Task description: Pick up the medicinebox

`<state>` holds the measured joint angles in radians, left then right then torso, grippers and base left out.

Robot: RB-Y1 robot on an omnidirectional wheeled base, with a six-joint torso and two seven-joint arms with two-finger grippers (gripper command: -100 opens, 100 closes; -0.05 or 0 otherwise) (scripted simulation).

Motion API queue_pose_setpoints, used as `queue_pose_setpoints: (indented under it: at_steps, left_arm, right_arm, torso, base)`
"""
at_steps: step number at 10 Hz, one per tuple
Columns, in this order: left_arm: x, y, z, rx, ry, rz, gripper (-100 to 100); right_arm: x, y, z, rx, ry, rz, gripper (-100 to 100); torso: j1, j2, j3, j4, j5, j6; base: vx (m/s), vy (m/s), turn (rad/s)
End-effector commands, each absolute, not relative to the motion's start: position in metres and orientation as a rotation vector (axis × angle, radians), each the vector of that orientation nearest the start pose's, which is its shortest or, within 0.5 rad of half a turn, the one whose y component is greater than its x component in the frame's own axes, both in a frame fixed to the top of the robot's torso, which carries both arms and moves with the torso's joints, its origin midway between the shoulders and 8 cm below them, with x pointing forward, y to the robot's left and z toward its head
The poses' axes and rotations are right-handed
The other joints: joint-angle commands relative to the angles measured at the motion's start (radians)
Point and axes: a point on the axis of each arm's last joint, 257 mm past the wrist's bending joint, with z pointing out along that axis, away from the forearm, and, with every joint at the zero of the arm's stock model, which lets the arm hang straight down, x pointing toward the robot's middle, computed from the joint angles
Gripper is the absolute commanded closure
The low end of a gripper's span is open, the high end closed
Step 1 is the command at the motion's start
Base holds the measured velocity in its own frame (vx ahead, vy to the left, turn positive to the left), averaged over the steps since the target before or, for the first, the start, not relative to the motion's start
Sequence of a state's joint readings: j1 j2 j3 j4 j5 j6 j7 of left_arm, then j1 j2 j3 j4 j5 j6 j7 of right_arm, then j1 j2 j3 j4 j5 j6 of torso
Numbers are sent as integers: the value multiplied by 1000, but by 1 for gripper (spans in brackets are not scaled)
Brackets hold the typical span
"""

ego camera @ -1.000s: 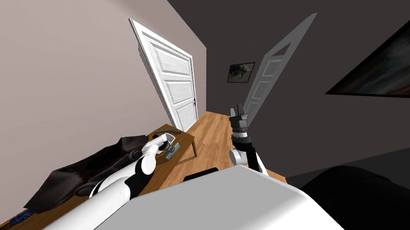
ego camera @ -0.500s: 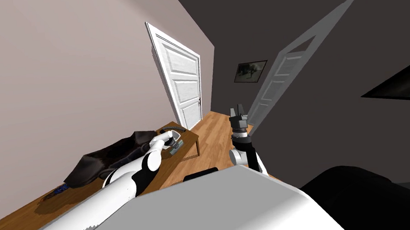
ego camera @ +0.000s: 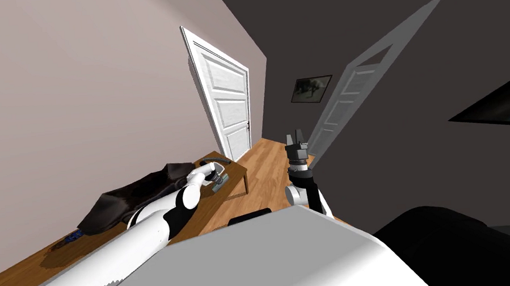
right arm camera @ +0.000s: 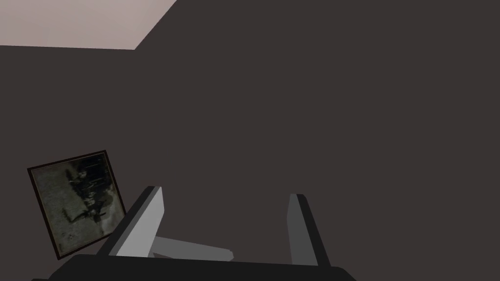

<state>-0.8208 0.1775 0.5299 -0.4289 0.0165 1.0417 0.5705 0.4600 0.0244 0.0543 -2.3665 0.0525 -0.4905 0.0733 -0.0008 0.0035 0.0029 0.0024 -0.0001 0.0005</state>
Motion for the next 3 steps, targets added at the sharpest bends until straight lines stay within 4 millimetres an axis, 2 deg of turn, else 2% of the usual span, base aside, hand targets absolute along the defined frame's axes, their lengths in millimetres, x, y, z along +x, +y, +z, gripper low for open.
queue_pose_setpoints:
  at_steps: [1,2,3]
  left_arm:
    - [514,237,-444,-2896,1188,-399,100]
    - [508,245,-448,-2918,1170,-388,100]
    - [510,244,-447,-2913,1171,-391,0]
  right_arm:
    - [330,-251,73,533,556,1290,0]
    - [330,-251,73,534,556,1289,0]
    - [330,-251,73,533,556,1290,0]
  torso:
    - [0,0,0,0,0,0]
    - [2,0,0,1,-1,-2]
    - [1,0,0,1,0,0]
  base:
    - [7,24,309]
    - [8,10,75]
    - [1,3,-12]
